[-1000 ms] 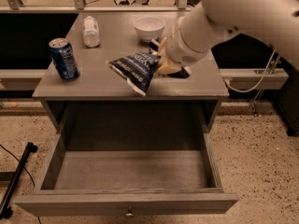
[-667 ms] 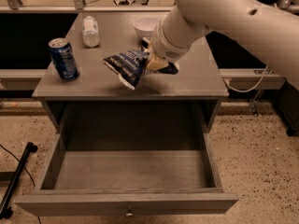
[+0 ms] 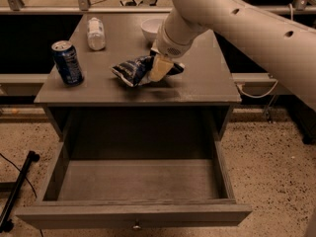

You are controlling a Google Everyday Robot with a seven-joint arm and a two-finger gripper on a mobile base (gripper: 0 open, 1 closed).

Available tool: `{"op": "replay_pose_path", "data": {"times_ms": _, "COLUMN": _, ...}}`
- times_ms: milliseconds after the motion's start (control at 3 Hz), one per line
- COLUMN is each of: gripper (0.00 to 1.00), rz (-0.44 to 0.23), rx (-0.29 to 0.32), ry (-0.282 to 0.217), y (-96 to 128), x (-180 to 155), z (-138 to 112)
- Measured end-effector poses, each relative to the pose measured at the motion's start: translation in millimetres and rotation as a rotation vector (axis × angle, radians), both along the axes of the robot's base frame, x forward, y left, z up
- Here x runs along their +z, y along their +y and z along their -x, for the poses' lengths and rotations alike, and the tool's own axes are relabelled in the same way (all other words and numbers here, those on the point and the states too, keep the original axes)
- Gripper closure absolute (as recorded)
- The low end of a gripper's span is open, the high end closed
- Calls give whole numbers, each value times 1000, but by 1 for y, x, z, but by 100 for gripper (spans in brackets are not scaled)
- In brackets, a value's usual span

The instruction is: Pick blue chip bag from top drawer and place on counter

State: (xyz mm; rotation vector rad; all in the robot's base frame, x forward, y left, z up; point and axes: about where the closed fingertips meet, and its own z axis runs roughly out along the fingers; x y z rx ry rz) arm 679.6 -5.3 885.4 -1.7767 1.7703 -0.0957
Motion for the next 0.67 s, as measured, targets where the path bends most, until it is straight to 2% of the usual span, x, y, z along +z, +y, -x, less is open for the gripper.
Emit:
{"op": "replay_pose_path", "data": {"times_ms": 333, "gripper": 0, "rz": -46, "rx": -2, "ry": 24, "y": -12, "x": 2, "z": -2}}
{"op": "replay_pose_path", "data": {"times_ms": 667, "gripper": 0, "rz": -136, "rx": -25, "ry": 113, "y": -69, "x": 5, "z": -1}}
